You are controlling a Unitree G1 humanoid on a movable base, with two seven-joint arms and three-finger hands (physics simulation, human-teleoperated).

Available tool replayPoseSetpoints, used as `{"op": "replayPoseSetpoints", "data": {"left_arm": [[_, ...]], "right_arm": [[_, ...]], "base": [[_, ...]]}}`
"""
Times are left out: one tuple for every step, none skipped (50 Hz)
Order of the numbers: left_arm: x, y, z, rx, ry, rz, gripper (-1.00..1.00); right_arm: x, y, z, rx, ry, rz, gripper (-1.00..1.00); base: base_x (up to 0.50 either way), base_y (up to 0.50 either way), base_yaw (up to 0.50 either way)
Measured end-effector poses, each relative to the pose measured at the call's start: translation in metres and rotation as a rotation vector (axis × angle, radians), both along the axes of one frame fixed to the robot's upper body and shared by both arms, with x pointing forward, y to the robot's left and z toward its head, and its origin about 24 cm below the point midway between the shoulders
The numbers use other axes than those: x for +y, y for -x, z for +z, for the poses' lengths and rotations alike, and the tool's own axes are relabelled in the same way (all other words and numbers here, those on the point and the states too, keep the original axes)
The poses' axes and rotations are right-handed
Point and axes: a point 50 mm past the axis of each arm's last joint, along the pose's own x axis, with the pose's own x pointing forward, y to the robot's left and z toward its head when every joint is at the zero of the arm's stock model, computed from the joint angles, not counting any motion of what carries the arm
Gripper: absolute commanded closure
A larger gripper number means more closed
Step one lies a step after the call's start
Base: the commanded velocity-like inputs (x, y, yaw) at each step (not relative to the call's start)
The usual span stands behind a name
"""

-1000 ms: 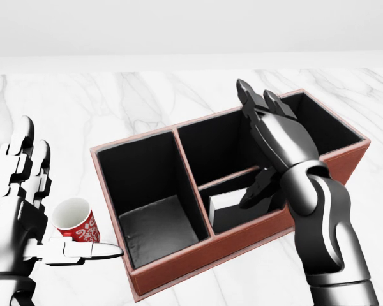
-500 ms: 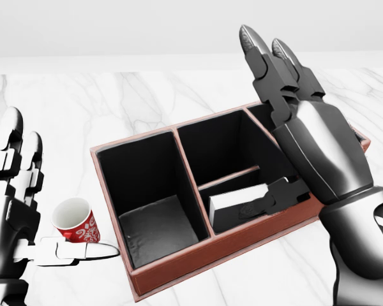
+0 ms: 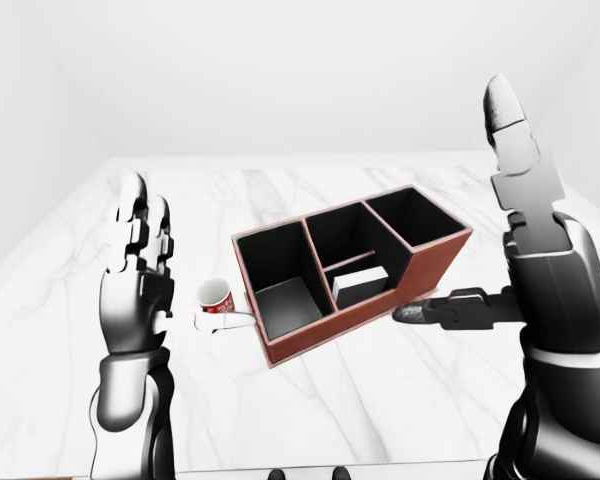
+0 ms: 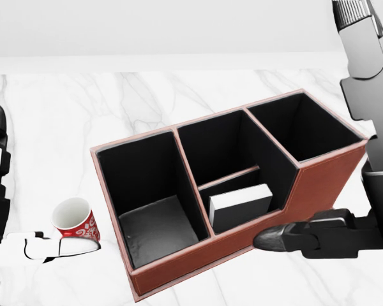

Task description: Pick up the book and place it in the back compartment of the caddy.

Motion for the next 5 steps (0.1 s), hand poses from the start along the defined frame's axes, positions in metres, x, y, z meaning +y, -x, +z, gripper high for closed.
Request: {"op": "replayPoseSetpoints", "data": {"left_arm": [[0.0001,0.0006,0.0011,-0.005,0.000,0.000,-1.00],[0.0002,0.0012,0.0021,-0.010,0.000,0.000,-1.00],[0.0003,0.0018,0.0030,-0.015,0.001,0.000,-1.00],[0.0005,0.0023,0.0038,-0.019,0.001,0.000,-1.00],[0.0006,0.0027,0.0045,-0.023,0.001,0.000,-1.00]], "right_arm": [[-0.0006,0.0019,0.0004,-0.007,-0.012,0.005,-1.00],[-0.0012,0.0038,0.0009,-0.015,-0.024,0.010,-1.00],[-0.0019,0.0056,0.0014,-0.022,-0.038,0.017,-1.00],[-0.0026,0.0073,0.0018,-0.028,-0.051,0.023,-1.00],[-0.0032,0.0088,0.0021,-0.033,-0.063,0.030,-1.00]], "base": [[0.00,0.00,0.00],[0.00,0.00,0.00],[0.00,0.00,0.00],[0.00,0.00,0.00],[0.00,0.00,0.00]]}}
